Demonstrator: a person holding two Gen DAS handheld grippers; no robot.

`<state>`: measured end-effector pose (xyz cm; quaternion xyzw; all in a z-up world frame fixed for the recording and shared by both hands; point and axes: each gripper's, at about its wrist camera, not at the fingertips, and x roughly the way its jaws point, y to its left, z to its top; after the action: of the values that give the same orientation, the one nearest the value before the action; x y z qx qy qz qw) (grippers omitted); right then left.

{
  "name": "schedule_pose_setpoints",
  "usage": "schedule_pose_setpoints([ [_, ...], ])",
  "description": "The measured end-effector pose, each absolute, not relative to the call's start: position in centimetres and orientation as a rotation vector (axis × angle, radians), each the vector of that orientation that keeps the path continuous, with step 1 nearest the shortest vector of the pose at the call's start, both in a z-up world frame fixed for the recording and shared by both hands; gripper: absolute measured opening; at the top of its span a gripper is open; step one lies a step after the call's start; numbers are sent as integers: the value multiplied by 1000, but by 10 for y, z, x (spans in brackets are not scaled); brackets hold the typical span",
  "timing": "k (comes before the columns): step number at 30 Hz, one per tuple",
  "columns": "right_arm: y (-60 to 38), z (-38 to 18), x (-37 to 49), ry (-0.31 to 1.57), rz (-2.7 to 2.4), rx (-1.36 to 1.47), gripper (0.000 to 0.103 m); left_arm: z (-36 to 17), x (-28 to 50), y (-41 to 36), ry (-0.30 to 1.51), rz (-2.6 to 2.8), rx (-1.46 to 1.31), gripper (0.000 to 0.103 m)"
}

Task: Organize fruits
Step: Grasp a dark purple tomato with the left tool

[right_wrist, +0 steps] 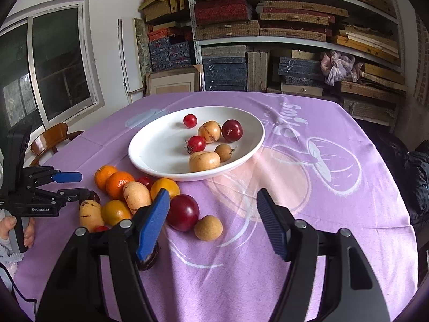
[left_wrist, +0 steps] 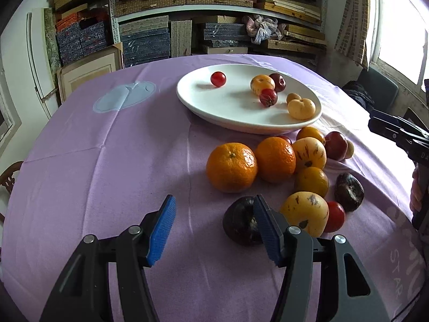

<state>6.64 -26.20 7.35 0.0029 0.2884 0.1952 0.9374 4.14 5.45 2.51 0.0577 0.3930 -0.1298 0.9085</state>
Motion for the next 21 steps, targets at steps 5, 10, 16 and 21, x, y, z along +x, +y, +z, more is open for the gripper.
schedule_pose_setpoints([
  [5,-267,73,69,593,392,32,74,24,41,49,812,-286,123,64],
  [10,-267,72,71,599,393,36,75,17,38,32,823,-335,183,67],
  [16,-264,69,73,617,397,30,76,8,47,35,881,-325,161,67],
  [21,-266,65,76,631,380,37,84,6,49,36,894,-339,154,61],
])
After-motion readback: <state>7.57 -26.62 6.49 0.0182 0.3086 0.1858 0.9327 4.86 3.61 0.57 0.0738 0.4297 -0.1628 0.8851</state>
